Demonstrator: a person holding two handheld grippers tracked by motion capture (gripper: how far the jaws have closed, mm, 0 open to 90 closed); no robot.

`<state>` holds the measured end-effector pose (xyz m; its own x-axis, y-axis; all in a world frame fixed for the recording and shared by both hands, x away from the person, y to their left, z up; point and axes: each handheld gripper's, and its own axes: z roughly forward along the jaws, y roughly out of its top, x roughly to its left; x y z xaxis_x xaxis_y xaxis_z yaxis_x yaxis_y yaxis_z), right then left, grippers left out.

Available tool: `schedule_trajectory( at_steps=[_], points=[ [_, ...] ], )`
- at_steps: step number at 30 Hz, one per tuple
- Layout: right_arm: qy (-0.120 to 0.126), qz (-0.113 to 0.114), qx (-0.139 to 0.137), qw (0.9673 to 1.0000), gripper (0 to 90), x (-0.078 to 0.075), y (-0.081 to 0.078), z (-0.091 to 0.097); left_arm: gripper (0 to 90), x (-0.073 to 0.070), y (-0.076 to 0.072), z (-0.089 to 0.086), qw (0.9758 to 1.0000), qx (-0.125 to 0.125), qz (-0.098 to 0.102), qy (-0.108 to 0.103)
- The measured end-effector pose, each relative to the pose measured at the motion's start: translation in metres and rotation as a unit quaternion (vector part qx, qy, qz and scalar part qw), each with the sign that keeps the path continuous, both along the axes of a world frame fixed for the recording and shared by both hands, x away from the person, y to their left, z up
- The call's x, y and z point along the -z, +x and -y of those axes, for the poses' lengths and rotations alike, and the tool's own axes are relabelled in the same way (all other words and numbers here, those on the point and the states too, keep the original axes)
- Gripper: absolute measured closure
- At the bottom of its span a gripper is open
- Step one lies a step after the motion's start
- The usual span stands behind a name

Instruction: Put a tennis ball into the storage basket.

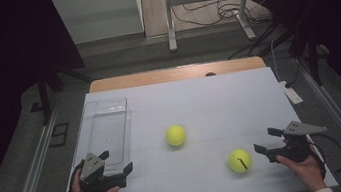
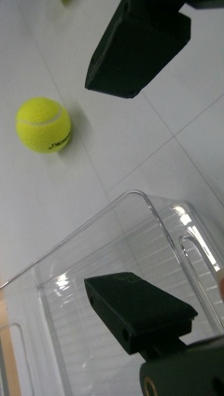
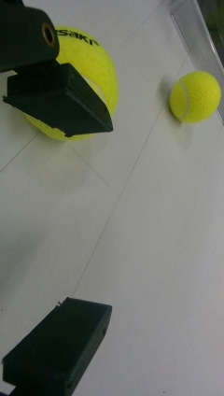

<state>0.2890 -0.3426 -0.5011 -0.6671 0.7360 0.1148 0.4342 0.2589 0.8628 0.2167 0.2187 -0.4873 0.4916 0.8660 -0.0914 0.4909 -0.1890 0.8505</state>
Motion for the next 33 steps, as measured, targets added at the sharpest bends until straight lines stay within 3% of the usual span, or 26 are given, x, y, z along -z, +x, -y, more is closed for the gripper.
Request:
schedule_trajectory(
  at_steps=[11, 16, 24, 33],
  points=[
    [0.013, 0.002, 0.002, 0.9999, 11.5, 0.001, -0.002, 0.005, 8.0, -0.014, 0.002, 0.018, 0.9998, -0.001, -0.009, 0.015],
    [0.018, 0.002, 0.005, 0.9998, 11.5, 0.0, -0.002, 0.006, 8.0, -0.026, 0.003, 0.026, 0.9998, 0.012, -0.005, 0.013],
    [0.026, -0.001, 0.004, 0.9997, 11.7, 0.001, 0.003, 0.006, 8.4, -0.024, 0.013, 0.032, 0.9993, 0.022, -0.022, 0.023],
    [0.023, 0.001, 0.009, 0.9997, 11.7, 0.001, 0.004, 0.008, 8.5, -0.029, 0.022, 0.047, 0.998, 0.044, -0.026, 0.037]
  ],
)
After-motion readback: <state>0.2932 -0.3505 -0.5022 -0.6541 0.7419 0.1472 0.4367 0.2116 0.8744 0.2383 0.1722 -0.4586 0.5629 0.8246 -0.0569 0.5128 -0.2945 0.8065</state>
